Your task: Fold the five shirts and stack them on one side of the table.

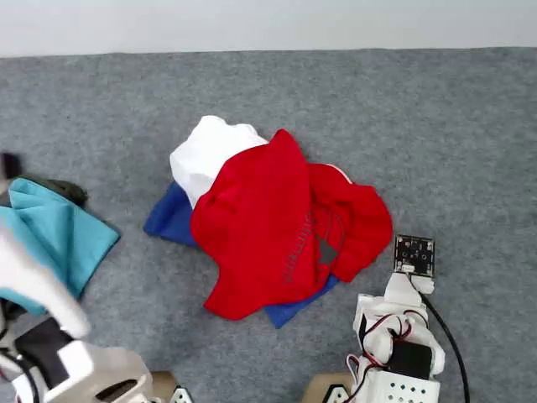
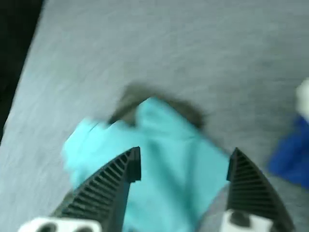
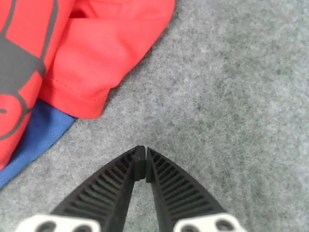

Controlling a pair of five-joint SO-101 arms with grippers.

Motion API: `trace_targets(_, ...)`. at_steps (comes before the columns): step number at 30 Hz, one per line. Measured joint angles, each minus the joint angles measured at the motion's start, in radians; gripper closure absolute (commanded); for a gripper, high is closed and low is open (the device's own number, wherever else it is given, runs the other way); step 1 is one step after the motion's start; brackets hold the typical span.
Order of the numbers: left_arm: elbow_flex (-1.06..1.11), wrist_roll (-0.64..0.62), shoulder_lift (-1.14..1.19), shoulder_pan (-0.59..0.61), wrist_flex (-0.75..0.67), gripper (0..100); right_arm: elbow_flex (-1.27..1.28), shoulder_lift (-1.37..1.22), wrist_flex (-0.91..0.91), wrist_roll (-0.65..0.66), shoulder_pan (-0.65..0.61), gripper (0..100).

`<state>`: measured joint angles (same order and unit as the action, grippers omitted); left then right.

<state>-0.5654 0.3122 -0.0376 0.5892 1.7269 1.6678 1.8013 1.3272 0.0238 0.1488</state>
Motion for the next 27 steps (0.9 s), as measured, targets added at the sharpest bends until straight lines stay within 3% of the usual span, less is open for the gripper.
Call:
trace_targets(9, 0.172, 0.000, -0.011, -0.511, 0.000, 71, 0.000, 0.000, 0.000, 0.000, 0.000, 98.8)
trace_targets(14, 0.299, 0.000, -0.011, -0.726, -0.046, 71, 0.000, 0.000, 0.000, 0.000, 0.000, 98.8)
trace_targets(19, 0.428, 0.000, -0.011, -0.825, -0.187, 70, 0.000, 0.000, 0.000, 0.000, 0.000, 98.8)
trace_targets(27, 0.582, 0.000, 0.097, -0.847, -0.407, 70, 0.000, 0.000, 0.000, 0.000, 0.000, 98.8)
